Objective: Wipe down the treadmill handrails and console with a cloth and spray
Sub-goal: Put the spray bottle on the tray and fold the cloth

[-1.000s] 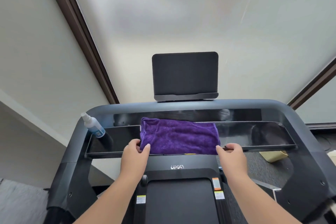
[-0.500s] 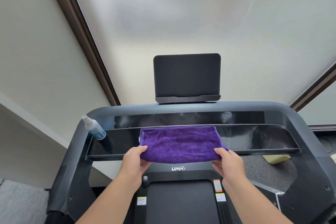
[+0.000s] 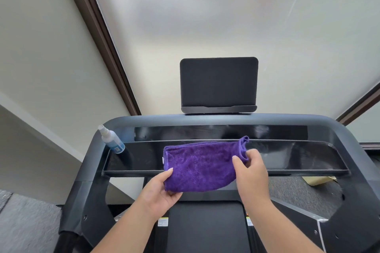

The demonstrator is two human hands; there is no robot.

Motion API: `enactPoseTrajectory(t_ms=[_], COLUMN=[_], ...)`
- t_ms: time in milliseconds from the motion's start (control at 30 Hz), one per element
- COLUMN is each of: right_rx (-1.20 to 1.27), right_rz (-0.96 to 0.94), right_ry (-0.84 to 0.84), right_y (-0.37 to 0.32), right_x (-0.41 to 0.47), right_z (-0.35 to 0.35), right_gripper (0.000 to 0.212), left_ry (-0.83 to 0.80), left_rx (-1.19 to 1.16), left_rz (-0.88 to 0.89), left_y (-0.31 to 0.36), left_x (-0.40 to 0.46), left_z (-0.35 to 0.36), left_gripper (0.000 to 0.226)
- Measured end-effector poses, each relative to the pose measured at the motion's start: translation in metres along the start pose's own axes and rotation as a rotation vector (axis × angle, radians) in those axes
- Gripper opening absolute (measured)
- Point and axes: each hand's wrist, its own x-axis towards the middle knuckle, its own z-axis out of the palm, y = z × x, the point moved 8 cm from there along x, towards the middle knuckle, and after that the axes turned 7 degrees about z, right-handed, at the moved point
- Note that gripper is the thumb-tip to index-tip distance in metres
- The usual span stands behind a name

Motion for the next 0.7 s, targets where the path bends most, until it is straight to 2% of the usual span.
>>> enactPoseTrajectory(t_ms=[167, 233, 333, 533, 600, 700], right_rx=[-0.372, -0.503, -0.637, -0.58, -0.55, -0.559], right_rz=[-0.438, -0.606, -0.8, -0.838, -0.835, -0.844], right_ry=[-0.161, -0.249, -0.356, -0.336, -0.347, -0.413], right_y=[-0.033, -0.03, -0.018, -0.013, -0.023, -0.029], right_x=[-0.028, -0.049, -0.078, -0.086, -0.091, -0.099], right_z=[0.072, 0.1, 0.126, 0.127, 0.132, 0.138], right_gripper=[0.006, 0.024, 0.036, 0.032, 0.032, 0.017], left_ry=[-0.095, -0.128, -0.15, -0.104, -0.106, -0.101], left_rx=[-0.007, -0.015, -0.022, -0.036, -0.026, -0.008], left_rz=[-0.004, -0.003, -0.006, -0.046, -0.046, -0.041], left_y=[0.004, 0.006, 0.005, -0.008, -0.01, -0.008], left_x=[-0.006, -0.005, -0.004, 0.001, 0.001, -0.002], left_z=[0.013, 0.016, 0.016, 0.008, 0.009, 0.008], left_gripper=[0.033, 0.035, 0.038, 0.05, 0.042, 0.038])
